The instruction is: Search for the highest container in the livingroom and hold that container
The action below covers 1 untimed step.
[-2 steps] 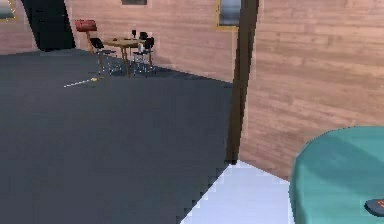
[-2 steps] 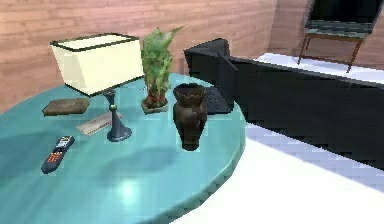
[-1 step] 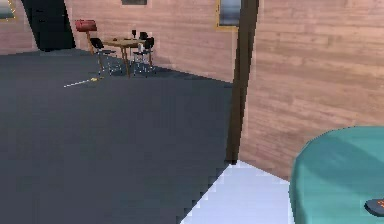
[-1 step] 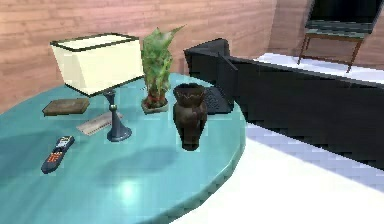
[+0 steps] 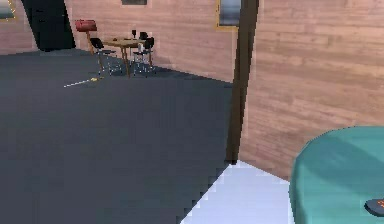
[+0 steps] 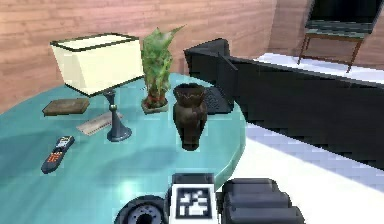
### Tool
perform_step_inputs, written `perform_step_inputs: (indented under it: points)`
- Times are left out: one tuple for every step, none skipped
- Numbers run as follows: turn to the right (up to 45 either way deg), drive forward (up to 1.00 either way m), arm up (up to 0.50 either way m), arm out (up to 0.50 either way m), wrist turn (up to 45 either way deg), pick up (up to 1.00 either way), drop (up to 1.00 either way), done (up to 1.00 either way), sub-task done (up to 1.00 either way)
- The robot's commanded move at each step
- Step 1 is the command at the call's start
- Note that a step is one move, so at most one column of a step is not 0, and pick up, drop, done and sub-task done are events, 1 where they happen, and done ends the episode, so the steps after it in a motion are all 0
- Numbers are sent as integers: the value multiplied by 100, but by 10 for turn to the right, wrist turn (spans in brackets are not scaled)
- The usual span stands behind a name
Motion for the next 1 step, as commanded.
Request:
perform_step_inputs:
  points:
    - [0,0,0,36,0,0,0,0,0]
